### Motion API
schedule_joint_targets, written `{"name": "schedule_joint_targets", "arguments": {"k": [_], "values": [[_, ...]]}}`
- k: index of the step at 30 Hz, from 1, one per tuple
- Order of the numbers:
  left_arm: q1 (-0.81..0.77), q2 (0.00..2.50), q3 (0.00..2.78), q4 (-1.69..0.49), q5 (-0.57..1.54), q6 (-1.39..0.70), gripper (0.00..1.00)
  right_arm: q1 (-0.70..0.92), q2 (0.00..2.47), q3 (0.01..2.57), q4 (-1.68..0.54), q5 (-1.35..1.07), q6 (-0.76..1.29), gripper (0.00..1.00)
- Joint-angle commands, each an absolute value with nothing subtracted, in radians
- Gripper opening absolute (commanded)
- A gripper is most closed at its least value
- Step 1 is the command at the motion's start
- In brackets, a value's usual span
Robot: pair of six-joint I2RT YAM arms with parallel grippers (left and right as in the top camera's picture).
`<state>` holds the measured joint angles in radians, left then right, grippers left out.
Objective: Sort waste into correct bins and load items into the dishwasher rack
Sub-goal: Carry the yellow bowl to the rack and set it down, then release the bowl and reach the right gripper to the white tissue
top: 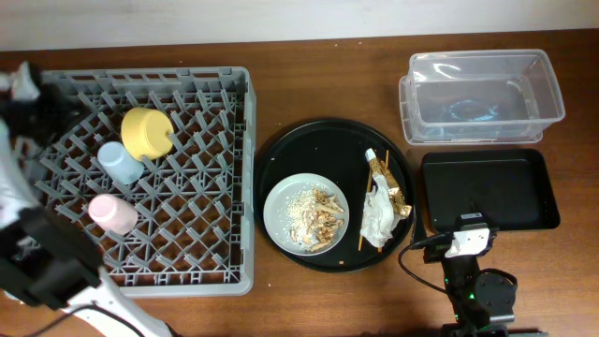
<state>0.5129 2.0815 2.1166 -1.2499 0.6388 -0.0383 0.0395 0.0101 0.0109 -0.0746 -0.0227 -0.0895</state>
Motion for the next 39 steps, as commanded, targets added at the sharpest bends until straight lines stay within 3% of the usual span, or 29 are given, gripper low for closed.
{"name": "schedule_joint_targets", "arguments": {"k": [1, 3, 5, 13, 24, 29, 33, 39], "values": [[0.303, 2.004, 2.138, -1.328, 0.336, 0.075, 0.0, 0.046, 0.004, 0.006, -0.079, -0.014, -0.094, 0.99], [0.165, 2.032, 2.119, -1.363, 0.154, 0.067, 0.0, 0.046, 0.004, 0.006, -0.08, -0.014, -0.094, 0.99], [0.048, 2.082, 2.09, -1.374, -0.083, -0.073, 0.0, 0.046, 0.004, 0.006, -0.08, -0.014, -0.094, 0.99], [0.038, 2.218, 2.072, -1.316, -0.315, -0.147, 0.0, 0.046, 0.004, 0.006, -0.079, -0.014, -0.094, 0.99], [0.189, 2.23, 2.072, -1.124, -0.318, -0.226, 0.0, 0.046, 0.004, 0.006, -0.08, -0.014, -0.094, 0.99], [0.199, 2.157, 2.21, -1.213, -0.263, -0.25, 0.0, 0.046, 0.004, 0.006, -0.08, -0.014, -0.094, 0.99], [0.19, 2.098, 2.224, -1.216, 0.015, -0.138, 0.0, 0.046, 0.004, 0.006, -0.079, -0.014, -0.094, 0.99], [0.191, 2.254, 2.127, -1.213, -0.019, -0.126, 0.0, 0.046, 0.004, 0.006, -0.08, -0.014, -0.094, 0.99]]}}
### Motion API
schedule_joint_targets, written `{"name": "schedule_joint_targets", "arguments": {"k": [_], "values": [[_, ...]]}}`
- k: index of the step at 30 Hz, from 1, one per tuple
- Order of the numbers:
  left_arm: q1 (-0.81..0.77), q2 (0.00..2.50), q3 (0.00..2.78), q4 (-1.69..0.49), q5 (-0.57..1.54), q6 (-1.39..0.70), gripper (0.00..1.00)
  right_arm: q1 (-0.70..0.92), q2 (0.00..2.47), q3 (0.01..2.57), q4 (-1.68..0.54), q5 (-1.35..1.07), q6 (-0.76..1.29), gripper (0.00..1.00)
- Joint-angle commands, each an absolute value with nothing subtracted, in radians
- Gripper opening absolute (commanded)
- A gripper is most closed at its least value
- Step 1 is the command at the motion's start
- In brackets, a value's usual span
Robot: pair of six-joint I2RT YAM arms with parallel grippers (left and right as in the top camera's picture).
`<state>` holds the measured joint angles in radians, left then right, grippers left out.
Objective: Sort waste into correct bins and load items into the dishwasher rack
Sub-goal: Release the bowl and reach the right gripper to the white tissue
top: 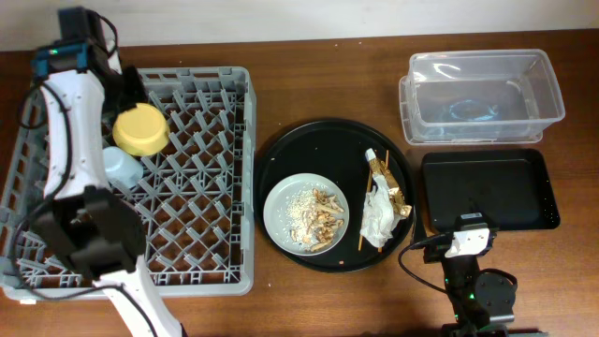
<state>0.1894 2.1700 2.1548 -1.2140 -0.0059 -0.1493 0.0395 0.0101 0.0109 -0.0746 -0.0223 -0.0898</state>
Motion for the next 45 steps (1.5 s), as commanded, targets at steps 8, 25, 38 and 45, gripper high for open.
{"name": "schedule_joint_targets", "arguments": {"k": [8, 25, 38, 45], "values": [[0.283, 2.299, 2.146, -1.205, -0.097, -0.19, 0.0, 0.046, 0.004, 0.006, -0.08, -0.014, -0.094, 0.99], [-0.074, 2.121, 2.225, -1.341, 0.594, 0.039, 0.77, 0.046, 0.004, 0.006, -0.08, -0.014, -0.094, 0.99], [-0.281, 2.121, 2.225, -1.409, -0.373, -0.502, 0.99, 0.046, 0.004, 0.006, -0.079, -0.014, -0.094, 0.99], [0.016, 2.121, 2.225, -1.456, -0.171, -0.505, 0.99, 0.046, 0.004, 0.006, 0.087, -0.215, -0.029, 0.99]]}}
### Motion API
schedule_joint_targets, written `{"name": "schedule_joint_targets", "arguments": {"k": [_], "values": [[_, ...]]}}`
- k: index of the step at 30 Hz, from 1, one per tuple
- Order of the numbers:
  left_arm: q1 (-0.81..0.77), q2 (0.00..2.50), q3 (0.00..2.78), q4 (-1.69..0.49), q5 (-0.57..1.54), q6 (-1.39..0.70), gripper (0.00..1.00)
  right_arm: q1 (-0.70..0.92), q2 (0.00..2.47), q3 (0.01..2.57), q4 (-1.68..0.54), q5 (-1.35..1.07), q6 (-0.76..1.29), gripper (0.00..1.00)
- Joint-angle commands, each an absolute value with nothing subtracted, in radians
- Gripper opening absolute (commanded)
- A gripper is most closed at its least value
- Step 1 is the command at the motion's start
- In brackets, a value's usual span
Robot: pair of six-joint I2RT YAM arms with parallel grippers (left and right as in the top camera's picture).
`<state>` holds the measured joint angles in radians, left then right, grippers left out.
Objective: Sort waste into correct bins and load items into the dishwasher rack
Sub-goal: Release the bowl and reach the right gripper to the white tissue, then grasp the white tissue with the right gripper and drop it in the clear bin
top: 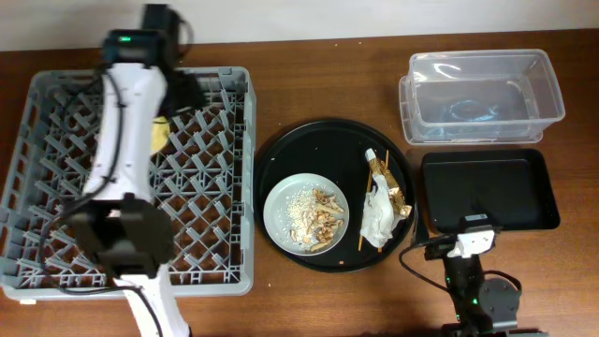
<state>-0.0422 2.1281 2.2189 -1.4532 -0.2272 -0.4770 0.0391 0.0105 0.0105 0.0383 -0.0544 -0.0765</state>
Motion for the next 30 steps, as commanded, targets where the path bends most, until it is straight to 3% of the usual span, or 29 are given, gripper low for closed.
{"name": "schedule_joint_targets", "arguments": {"k": [1, 3, 5, 7, 9, 13, 17, 24, 26, 28, 30], "values": [[0.043, 2.121, 2.225, -1.456, -0.15, -0.505, 0.99, 0.046, 0.004, 0.006, 0.111, -0.174, -0.03, 0.99], [0.092, 2.121, 2.225, -1.456, -0.142, -0.505, 0.99, 0.046, 0.004, 0.006, 0.191, -0.158, 0.041, 0.99], [0.115, 2.121, 2.225, -1.456, -0.142, -0.505, 0.99, 0.046, 0.012, 0.009, 0.447, -0.233, 0.173, 0.99], [0.122, 2.121, 2.225, -1.456, -0.142, -0.504, 0.99, 0.046, 0.064, 0.1, 0.524, -0.207, 0.139, 0.99], [0.122, 2.121, 2.225, -1.456, -0.141, -0.505, 0.99, 0.046, 0.189, 0.299, 0.321, -0.248, 0.07, 0.99], [0.122, 2.121, 2.225, -1.456, -0.142, -0.504, 0.99, 0.046, 0.737, 1.025, -0.628, -0.314, -0.017, 0.99], [0.122, 2.121, 2.225, -1.456, -0.142, -0.505, 0.99, 0.046, 1.167, 1.481, -1.248, -0.279, -0.018, 0.99], [0.122, 2.121, 2.225, -1.456, -0.142, -0.505, 0.99, 0.048, 1.611, 1.517, -1.407, -0.481, 0.056, 1.0], [0.122, 2.121, 2.225, -1.456, -0.142, -0.504, 0.99, 0.075, 1.676, 1.496, -1.412, -0.472, 0.057, 0.88], [0.122, 2.121, 2.225, -1.456, -0.142, -0.505, 0.99, 0.12, 1.704, 1.468, -1.398, -0.4, 0.069, 0.83], [0.122, 2.121, 2.225, -1.456, -0.142, -0.504, 0.99, 0.218, 1.708, 1.408, -1.318, -0.153, 0.267, 0.83]]}}
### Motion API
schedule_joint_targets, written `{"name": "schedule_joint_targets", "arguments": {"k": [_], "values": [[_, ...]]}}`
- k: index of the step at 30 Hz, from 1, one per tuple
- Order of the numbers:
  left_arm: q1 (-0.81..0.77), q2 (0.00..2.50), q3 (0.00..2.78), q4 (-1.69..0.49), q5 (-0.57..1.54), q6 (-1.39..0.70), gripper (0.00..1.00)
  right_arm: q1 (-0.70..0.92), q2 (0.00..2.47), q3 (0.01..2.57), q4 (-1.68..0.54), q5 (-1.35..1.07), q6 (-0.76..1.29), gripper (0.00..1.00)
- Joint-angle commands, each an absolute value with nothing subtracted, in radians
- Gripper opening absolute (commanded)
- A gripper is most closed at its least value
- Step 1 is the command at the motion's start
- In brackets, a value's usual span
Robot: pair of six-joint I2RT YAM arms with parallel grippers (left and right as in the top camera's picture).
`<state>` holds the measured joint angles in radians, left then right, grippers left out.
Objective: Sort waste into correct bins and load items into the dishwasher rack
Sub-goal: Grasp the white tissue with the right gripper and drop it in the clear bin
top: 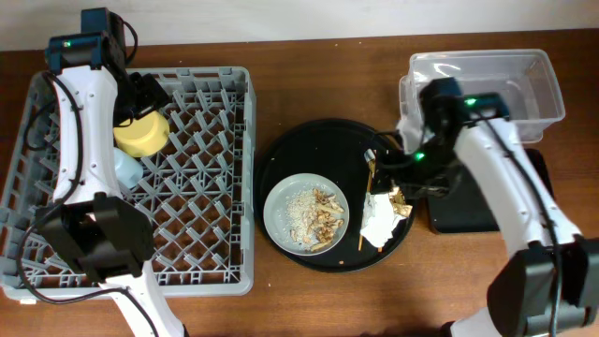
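A grey dishwasher rack fills the left side. In it stands a yellow cup, with a pale blue cup partly under my left arm. My left gripper hovers just behind the yellow cup; its jaws are too dark to read. On the round black tray are a white plate of food scraps, a white napkin, a gold wrapper and a wooden skewer. My right gripper is low over the wrapper's upper end, state unclear.
A clear plastic bin stands at the back right. A black rectangular tray lies in front of it, mostly under my right arm. Brown table shows along the front edge.
My right arm was folded at the front edge; now it reaches over the rectangular tray with its gripper above the wrapper. My left arm has shifted left, uncovering the yellow cup.
At first my left arm was at the rack's far left, with yellow, blue and pink cups visible. It was then over the back left corner, later further right across the cups, and now back left. My right arm stayed parked until this moment.
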<state>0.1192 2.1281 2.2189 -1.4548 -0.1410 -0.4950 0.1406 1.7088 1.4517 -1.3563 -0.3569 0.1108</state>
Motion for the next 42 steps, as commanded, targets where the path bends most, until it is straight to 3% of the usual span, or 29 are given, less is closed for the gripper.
{"name": "schedule_joint_targets", "arguments": {"k": [1, 4, 9, 13, 16, 17, 20, 27, 31, 33, 42], "values": [[0.122, 2.121, 2.225, -1.456, -0.142, -0.504, 0.99, 0.269, 1.708, 1.376, -1.265, -0.068, 0.336, 0.82], [0.122, 2.121, 2.225, -1.456, -0.142, -0.505, 0.99, 0.364, 1.708, 1.288, -1.151, 0.218, 0.506, 0.82], [0.122, 2.121, 2.225, -1.456, -0.142, -0.504, 0.99, 0.379, 1.708, 1.179, -1.045, 0.197, 0.51, 0.82], [0.122, 2.121, 2.225, -1.456, -0.142, -0.504, 0.99, 0.38, 1.708, 1.174, -1.021, 0.109, 0.51, 0.44], [0.122, 2.121, 2.225, -1.456, -0.142, -0.504, 0.99, 0.38, 1.708, 1.174, -1.012, 0.088, 0.509, 0.06], [0.122, 2.121, 2.225, -1.456, -0.142, -0.504, 0.99, 0.379, 1.708, 1.175, -1.007, 0.073, 0.509, 0.04], [0.122, 2.121, 2.225, -1.456, -0.142, -0.504, 0.99, 0.379, 1.707, 1.235, -1.013, -0.035, 0.44, 0.04], [0.122, 2.121, 2.225, -1.456, -0.142, -0.504, 0.99, 0.379, 1.706, 1.554, -1.248, -0.027, 0.37, 0.04], [0.122, 2.121, 2.225, -1.456, -0.142, -0.504, 0.99, 0.377, 1.706, 1.635, -1.27, 0.045, 0.373, 0.04], [0.122, 2.121, 2.225, -1.456, -0.142, -0.504, 0.99, 0.345, 1.706, 1.698, -1.246, 0.142, 0.383, 0.04], [0.122, 2.121, 2.225, -1.456, -0.142, -0.504, 0.99, -0.012, 1.737, 1.798, -0.901, 0.134, 0.441, 0.04]]}}
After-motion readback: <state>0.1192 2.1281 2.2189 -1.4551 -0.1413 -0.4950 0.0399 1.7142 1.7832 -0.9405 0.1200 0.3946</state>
